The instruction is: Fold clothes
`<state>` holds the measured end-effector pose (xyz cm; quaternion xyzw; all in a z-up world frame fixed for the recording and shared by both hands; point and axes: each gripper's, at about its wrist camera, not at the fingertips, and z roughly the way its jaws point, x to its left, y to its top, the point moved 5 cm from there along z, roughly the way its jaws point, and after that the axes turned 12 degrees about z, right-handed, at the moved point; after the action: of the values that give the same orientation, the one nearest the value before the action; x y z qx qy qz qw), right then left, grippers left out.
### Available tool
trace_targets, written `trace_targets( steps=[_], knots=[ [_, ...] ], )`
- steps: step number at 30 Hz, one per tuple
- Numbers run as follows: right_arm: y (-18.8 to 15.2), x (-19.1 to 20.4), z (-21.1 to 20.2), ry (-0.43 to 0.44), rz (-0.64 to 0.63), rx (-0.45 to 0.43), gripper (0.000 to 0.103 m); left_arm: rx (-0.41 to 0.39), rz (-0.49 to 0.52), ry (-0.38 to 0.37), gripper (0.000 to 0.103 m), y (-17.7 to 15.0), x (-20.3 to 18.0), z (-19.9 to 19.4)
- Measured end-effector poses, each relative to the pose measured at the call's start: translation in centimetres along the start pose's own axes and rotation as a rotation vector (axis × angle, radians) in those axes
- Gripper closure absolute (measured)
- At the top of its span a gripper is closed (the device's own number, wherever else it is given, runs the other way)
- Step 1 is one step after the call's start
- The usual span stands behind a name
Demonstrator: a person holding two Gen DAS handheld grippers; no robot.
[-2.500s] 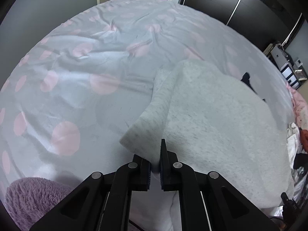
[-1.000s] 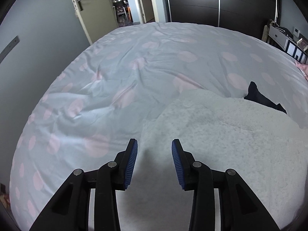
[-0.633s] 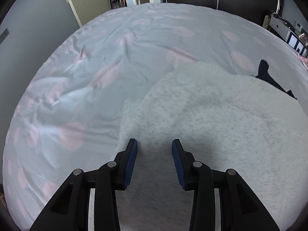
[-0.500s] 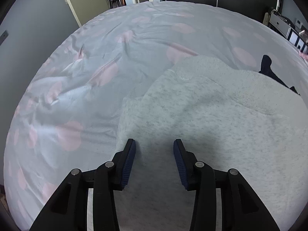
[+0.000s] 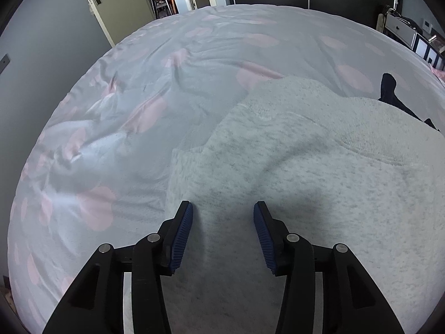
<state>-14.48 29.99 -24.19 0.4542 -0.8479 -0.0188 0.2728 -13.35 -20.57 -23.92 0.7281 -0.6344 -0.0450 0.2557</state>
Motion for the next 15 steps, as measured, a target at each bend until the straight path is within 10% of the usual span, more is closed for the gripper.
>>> trace_targets(
  steps=[5,9,15],
  knots=[
    [-0.4,0.8,0.3,-0.026,-0.068,0.007,0.045,0.000,0.003,0.004,0.055,0.0,-0.1,0.0],
    [-0.7,1.3,0.5,0.053,-0.071,0.044,0.083,0.004,0.002,0.009,0.055,0.0,-0.1,0.0],
    [-0.6,1.8,-1.2,0.138,-0.052,0.022,0.093,-0.003,-0.001,0.013,0.055,0.1,0.0,-0.8]
  ],
)
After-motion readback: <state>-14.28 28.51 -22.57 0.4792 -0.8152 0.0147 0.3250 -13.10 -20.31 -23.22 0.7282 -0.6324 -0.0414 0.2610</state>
